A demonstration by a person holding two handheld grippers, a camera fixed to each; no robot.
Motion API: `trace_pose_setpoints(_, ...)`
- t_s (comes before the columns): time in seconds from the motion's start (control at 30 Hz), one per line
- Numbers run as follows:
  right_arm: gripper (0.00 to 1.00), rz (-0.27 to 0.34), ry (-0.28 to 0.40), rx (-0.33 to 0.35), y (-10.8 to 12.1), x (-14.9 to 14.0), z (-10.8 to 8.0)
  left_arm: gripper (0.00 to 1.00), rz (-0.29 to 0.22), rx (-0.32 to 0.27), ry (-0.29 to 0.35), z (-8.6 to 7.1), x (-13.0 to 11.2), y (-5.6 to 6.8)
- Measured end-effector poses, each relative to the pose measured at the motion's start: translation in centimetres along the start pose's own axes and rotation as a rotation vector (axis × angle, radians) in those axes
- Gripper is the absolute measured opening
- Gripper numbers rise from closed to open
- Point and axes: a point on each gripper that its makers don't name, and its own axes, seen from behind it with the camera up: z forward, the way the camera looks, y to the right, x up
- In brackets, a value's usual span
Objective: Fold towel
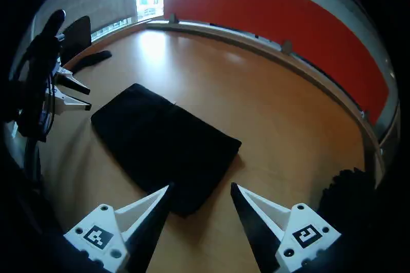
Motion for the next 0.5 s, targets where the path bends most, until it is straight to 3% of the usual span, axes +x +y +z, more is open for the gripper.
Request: trace_pose_setpoints(0.5,0.83,-0.051,-0.01,0.048,-0.7,0.3,0.6,0.92,-0.084,0.04,0.007,-1.8,-1.5,-1.1)
